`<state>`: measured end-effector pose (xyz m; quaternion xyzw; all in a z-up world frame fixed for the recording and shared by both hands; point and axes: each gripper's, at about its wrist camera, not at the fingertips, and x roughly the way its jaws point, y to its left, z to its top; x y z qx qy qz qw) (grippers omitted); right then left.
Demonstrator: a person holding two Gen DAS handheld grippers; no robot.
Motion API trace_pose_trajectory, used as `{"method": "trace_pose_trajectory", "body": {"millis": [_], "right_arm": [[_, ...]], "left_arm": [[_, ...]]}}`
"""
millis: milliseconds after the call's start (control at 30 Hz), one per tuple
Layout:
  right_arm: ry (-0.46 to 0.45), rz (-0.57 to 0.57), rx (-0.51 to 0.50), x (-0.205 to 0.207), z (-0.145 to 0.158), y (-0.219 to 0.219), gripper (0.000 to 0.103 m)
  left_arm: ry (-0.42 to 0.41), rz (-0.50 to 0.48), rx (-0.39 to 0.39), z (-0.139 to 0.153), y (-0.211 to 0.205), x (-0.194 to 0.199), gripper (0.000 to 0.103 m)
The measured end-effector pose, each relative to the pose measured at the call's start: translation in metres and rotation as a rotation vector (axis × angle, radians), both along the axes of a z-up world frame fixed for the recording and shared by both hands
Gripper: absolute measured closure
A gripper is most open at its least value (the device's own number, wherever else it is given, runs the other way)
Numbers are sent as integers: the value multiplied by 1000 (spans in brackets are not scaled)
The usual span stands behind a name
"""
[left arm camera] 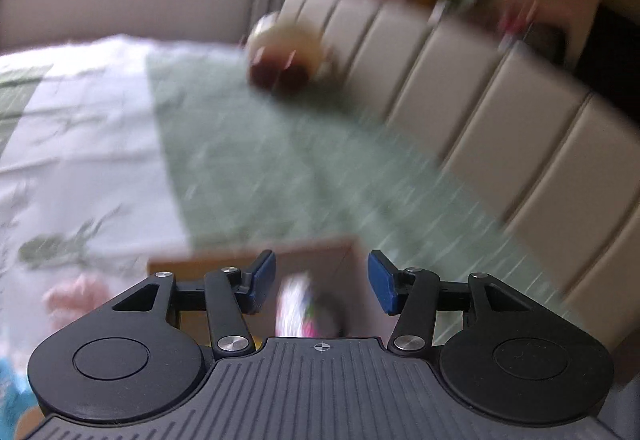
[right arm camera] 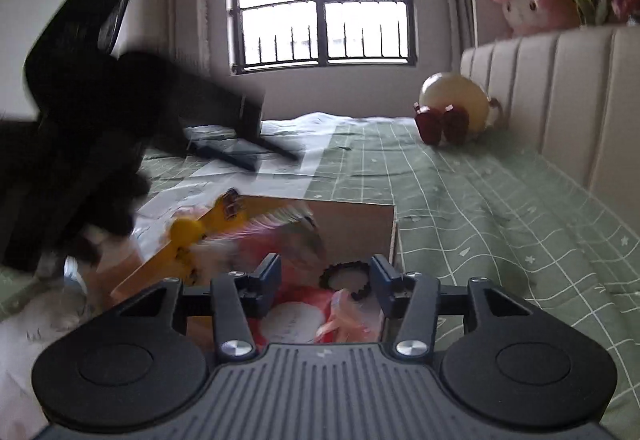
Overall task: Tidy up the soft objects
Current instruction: 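Carry the tissue pack and hair clip over the pink box and open both grippers, then reach the left gripper to the beige zippered round pouch and close on it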
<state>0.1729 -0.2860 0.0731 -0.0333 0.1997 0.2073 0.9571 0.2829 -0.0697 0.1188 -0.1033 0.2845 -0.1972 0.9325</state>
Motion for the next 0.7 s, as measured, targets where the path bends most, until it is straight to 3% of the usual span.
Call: {"method": "trace_pose_trajectory", "body": {"millis": [200, 300, 467, 700], "right_arm": [[-1, 21, -38, -30, -5, 28, 54], [10, 32, -82, -47, -5, 49, 53], [18, 87, -134, -63, -2, 89, 53], [26, 208, -187, -84, -1, 158, 53]], "left_arm": [[-39, -37, 47, 19, 22, -37, 47], [-55, 9, 48, 17, 55, -65, 47], [-68, 209, 79, 15, 148, -121, 47], [-46, 568, 1, -3, 292, -181, 47]]}}
